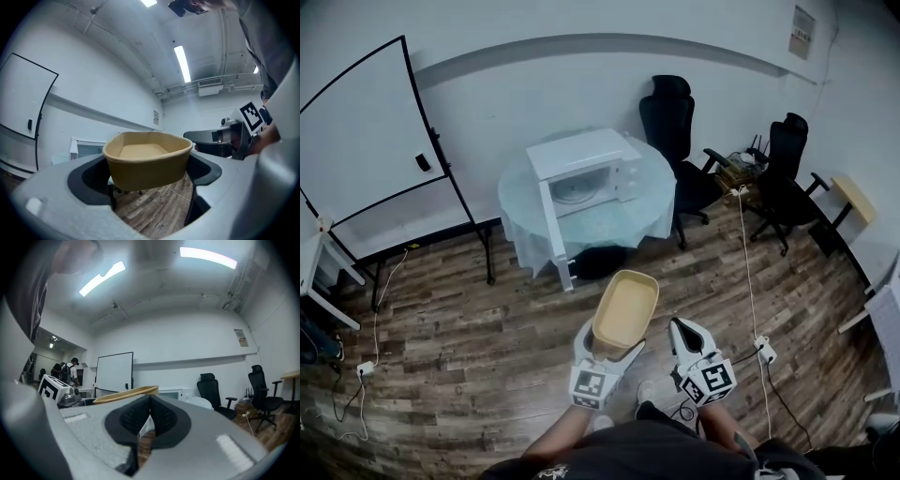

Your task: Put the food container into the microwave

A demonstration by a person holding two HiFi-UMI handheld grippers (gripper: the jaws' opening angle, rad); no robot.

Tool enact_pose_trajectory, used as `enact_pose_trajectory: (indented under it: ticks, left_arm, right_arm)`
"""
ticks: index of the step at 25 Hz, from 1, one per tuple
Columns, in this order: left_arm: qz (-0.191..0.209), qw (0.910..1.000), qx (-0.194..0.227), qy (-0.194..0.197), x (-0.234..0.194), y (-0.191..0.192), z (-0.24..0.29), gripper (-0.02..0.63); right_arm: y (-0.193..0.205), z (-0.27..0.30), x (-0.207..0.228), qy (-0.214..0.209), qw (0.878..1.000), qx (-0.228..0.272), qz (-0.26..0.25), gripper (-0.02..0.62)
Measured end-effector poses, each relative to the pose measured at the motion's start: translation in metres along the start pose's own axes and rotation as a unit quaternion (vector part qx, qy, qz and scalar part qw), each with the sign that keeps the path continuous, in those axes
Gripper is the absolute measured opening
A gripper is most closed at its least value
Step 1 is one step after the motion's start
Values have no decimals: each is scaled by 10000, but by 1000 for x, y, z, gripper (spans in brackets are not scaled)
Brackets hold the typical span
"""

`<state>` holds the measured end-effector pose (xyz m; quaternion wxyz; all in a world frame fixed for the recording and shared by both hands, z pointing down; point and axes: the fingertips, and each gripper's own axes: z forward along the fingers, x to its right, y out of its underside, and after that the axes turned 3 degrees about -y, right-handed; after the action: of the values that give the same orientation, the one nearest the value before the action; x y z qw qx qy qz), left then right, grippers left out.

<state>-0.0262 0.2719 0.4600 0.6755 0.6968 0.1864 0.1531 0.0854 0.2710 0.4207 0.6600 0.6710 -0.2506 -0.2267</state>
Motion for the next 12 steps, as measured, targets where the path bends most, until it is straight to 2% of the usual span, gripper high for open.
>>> enact_pose_trajectory:
  ticks: [12]
  left_arm:
    - [227, 9990, -63, -374, -22, -7, 93, 505]
  right_arm:
    - [-4, 62, 93, -320, 9994, 102, 99, 2]
